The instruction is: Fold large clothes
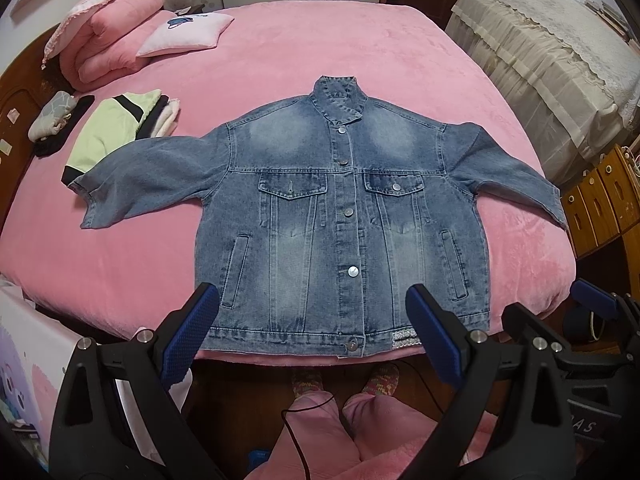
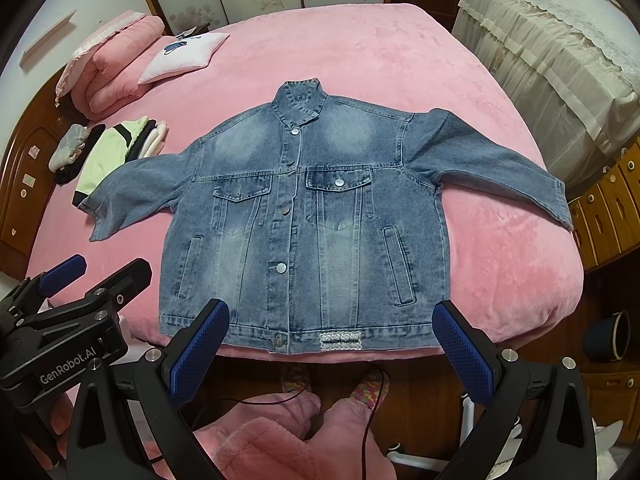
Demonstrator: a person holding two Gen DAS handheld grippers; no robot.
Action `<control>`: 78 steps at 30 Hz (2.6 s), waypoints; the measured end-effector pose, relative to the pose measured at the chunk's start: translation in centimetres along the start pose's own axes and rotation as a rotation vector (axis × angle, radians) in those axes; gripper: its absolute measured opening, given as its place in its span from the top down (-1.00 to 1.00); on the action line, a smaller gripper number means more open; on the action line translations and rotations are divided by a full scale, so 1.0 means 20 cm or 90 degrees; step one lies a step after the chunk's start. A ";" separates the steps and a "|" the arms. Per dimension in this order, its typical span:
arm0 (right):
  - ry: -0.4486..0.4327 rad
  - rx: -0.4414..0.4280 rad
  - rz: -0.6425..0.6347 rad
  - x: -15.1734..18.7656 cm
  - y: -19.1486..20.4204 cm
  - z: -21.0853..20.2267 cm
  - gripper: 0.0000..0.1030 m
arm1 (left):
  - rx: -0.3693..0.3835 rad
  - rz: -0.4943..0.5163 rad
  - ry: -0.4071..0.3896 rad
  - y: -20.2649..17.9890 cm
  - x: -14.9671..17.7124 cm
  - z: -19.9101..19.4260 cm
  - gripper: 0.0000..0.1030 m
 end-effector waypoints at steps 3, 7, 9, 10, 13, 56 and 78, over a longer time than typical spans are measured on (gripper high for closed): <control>0.000 0.000 0.000 0.00 0.00 0.01 -1.00 | -0.003 -0.003 -0.002 -0.01 0.01 -0.01 -0.81; 0.001 -0.001 0.000 0.00 0.00 0.00 -1.00 | -0.009 -0.009 -0.001 -0.03 0.01 -0.02 -0.81; 0.001 -0.001 -0.002 0.00 -0.01 0.01 -1.00 | -0.013 -0.012 -0.001 -0.04 0.01 -0.03 -0.81; 0.001 -0.001 -0.001 0.00 -0.01 0.01 -1.00 | -0.014 -0.013 -0.001 -0.04 0.01 -0.03 -0.81; 0.001 -0.003 -0.005 0.01 -0.01 0.02 -1.00 | -0.019 -0.017 -0.002 -0.06 0.01 -0.04 -0.81; 0.140 0.016 -0.109 -0.53 1.15 1.08 -0.96 | 0.077 -0.615 0.108 1.91 -0.16 1.22 -0.70; 0.216 -0.006 -0.124 -0.68 1.60 1.67 -0.67 | 0.074 -0.917 -0.203 3.63 -0.21 1.80 0.82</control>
Point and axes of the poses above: each gripper's, at about its wrist camera, not at the fingertips, and z roughly the way its jaws point, y to its left, x to its underside, the point moved 9 cm from there along z, roughly the way its jaws point, and after that the axes turned 10 degrees about y, right-handed, at the moved point
